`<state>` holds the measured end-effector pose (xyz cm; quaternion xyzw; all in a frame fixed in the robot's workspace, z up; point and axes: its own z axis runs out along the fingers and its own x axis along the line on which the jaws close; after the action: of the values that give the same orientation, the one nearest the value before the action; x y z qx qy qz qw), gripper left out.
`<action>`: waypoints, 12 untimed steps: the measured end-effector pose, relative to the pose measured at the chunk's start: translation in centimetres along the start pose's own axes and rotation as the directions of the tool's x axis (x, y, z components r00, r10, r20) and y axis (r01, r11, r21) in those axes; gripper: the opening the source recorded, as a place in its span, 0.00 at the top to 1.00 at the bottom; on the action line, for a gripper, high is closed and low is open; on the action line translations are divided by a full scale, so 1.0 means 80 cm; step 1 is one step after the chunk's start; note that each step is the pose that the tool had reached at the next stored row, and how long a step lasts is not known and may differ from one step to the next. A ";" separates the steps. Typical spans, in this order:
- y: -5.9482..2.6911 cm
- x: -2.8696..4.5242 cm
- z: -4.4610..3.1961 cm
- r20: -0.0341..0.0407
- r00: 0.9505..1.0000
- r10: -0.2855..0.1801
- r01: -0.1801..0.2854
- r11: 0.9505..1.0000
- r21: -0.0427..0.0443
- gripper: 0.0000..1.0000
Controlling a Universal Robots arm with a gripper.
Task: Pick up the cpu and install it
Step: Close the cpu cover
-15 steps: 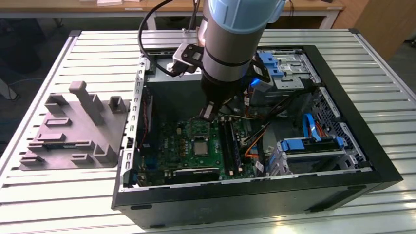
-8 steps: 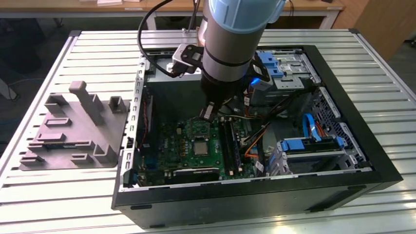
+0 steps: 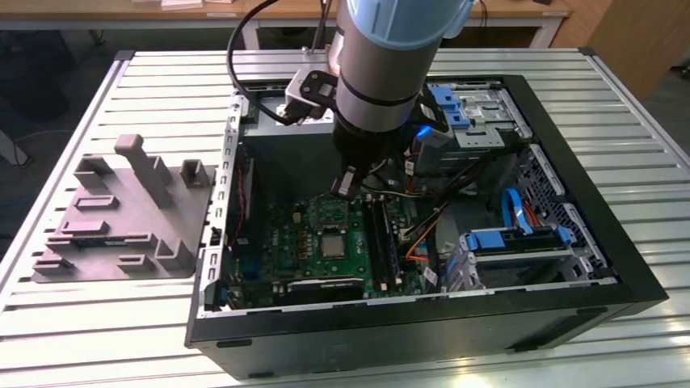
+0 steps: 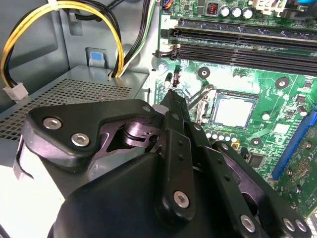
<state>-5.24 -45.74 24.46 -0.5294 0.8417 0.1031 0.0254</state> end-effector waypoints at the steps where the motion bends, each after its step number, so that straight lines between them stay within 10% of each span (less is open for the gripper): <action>1: 0.000 0.0000 -0.0002 0.000 1.000 0.000 0.000 1.000 0.000 0.89; 12: 0.000 -0.0003 -0.0018 0.000 1.000 0.000 0.000 1.000 0.000 0.89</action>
<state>-5.24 -45.74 24.60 -0.5294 0.8417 0.1031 0.0254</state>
